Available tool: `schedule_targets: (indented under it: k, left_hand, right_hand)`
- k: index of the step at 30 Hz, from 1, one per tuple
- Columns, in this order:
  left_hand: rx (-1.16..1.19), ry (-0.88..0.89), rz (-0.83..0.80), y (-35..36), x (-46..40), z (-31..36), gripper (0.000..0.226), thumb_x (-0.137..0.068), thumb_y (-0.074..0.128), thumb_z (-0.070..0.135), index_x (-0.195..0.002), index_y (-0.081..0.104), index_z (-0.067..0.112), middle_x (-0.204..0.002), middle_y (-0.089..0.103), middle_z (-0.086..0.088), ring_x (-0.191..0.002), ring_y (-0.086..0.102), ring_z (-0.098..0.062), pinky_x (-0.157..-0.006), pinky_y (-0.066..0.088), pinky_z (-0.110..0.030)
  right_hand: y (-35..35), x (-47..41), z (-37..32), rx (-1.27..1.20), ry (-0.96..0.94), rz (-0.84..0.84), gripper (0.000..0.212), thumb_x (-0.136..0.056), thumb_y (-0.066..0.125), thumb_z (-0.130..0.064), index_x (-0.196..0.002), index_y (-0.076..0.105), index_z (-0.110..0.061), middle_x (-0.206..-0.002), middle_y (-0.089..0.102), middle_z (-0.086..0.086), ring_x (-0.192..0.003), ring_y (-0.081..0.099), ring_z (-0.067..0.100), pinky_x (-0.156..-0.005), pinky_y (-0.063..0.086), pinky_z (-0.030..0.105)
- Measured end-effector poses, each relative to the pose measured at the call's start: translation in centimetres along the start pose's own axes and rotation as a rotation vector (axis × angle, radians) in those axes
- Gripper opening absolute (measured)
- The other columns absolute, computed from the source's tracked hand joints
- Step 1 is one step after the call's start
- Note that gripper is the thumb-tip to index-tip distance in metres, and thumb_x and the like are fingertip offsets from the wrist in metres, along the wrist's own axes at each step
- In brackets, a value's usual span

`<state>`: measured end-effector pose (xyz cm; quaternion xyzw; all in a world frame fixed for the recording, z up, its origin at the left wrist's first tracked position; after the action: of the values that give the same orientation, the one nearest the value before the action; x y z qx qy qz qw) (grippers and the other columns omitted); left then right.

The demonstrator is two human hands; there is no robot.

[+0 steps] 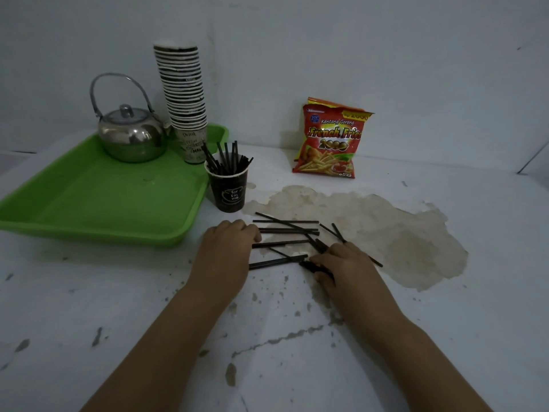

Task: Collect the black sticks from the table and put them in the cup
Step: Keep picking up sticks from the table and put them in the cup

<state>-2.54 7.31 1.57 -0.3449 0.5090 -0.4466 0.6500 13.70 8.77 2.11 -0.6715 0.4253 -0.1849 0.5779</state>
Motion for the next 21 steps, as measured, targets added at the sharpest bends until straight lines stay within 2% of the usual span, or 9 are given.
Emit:
schedule_targets:
  k: [4, 6, 8, 10, 13, 15, 18, 21]
  left_hand:
    - [0.001, -0.001, -0.040, 0.3, -0.1, 0.0, 0.041, -0.079, 0.051, -0.008, -0.109, 0.058, 0.020, -0.100, 0.059, 0.000, -0.094, 0.050, -0.020, -0.074, 0.028, -0.027]
    - [0.000, 0.003, -0.050, 0.4, 0.0, 0.0, 0.037, -0.081, 0.050, -0.005, -0.107, 0.058, 0.021, -0.098, 0.058, 0.000, -0.093, 0.050, -0.020, -0.072, 0.026, -0.027]
    - [0.001, 0.003, -0.053, 0.4, 0.0, 0.1, 0.024, -0.086, 0.050, 0.004, -0.102, 0.058, 0.021, -0.096, 0.057, 0.000, -0.091, 0.049, -0.019, -0.071, 0.026, -0.027]
    - [0.010, 0.012, -0.054, 0.2, 0.0, 0.3, 0.012, -0.090, 0.049, 0.016, -0.097, 0.058, 0.020, -0.093, 0.056, 0.000, -0.090, 0.049, -0.020, -0.072, 0.030, -0.029]
    - [0.003, 0.022, -0.005, -0.3, 0.1, 0.6, 0.009, -0.088, 0.055, 0.026, -0.093, 0.058, 0.019, -0.091, 0.055, 0.001, -0.087, 0.050, -0.020, -0.073, 0.032, -0.030]
    - [0.055, 0.029, 0.004, -0.1, 0.1, 0.8, 0.014, -0.086, 0.058, 0.022, -0.101, 0.058, 0.019, -0.098, 0.057, -0.001, -0.091, 0.051, -0.021, -0.075, 0.033, -0.030]
    - [0.122, 0.102, -0.062, 1.4, 0.1, 1.7, 0.042, -0.089, 0.051, 0.005, -0.129, 0.048, 0.019, -0.118, 0.057, -0.002, -0.104, 0.048, -0.021, -0.083, 0.033, -0.027]
    - [0.107, 0.144, -0.062, 2.0, -0.1, 2.2, 0.049, -0.085, 0.050, -0.005, -0.129, 0.050, 0.016, -0.114, 0.060, -0.006, -0.101, 0.049, -0.023, -0.076, 0.028, -0.022]
  right_hand:
    - [-0.1, 0.1, 0.4, -0.017, 0.032, 0.021, 0.024, -0.090, 0.053, -0.021, -0.111, 0.065, -0.022, -0.105, 0.065, 0.000, -0.100, 0.050, 0.018, -0.077, 0.023, 0.021]
    - [-0.4, 0.1, 0.8, -0.058, 0.069, 0.047, 0.020, -0.090, 0.054, -0.023, -0.105, 0.067, -0.022, -0.101, 0.065, -0.003, -0.099, 0.051, 0.016, -0.080, 0.026, 0.023]
    - [-1.0, 0.1, 0.9, -0.131, 0.095, 0.093, 0.015, -0.089, 0.056, -0.022, -0.097, 0.068, -0.020, -0.091, 0.063, -0.007, -0.090, 0.052, 0.012, -0.080, 0.032, 0.023]
    - [-1.8, 0.1, 1.0, -0.224, 0.127, 0.154, 0.012, -0.088, 0.057, -0.019, -0.093, 0.068, -0.018, -0.082, 0.056, -0.013, -0.077, 0.049, 0.002, -0.073, 0.034, 0.016]
    - [-2.9, 0.5, 1.4, -0.360, 0.190, 0.241, 0.010, -0.089, 0.055, -0.021, -0.094, 0.065, -0.020, -0.079, 0.057, -0.015, -0.075, 0.050, -0.004, -0.065, 0.033, 0.009]
    - [-3.5, 0.8, 1.5, -0.434, 0.207, 0.300, 0.010, -0.090, 0.052, -0.023, -0.094, 0.061, -0.025, -0.082, 0.065, -0.009, -0.076, 0.056, -0.001, -0.062, 0.035, 0.008]
    - [-4.5, 1.1, 1.2, -0.473, 0.196, 0.383, 0.009, -0.091, 0.051, -0.023, -0.092, 0.055, -0.031, -0.080, 0.066, -0.012, -0.074, 0.059, -0.002, -0.062, 0.038, 0.003]
    - [-5.1, 1.3, 0.9, -0.529, 0.181, 0.431, 0.011, -0.090, 0.052, -0.021, -0.093, 0.051, -0.032, -0.079, 0.066, -0.016, -0.080, 0.060, -0.009, -0.067, 0.041, 0.000]
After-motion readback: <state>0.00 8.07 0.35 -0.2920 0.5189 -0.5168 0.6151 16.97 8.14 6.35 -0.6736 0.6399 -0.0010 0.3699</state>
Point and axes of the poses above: each hand's wrist, its own x-axis away from the middle knuckle, its own y-axis out of the palm, z = x × y, the point moved 8 cm from there along -x, towards the middle knuckle
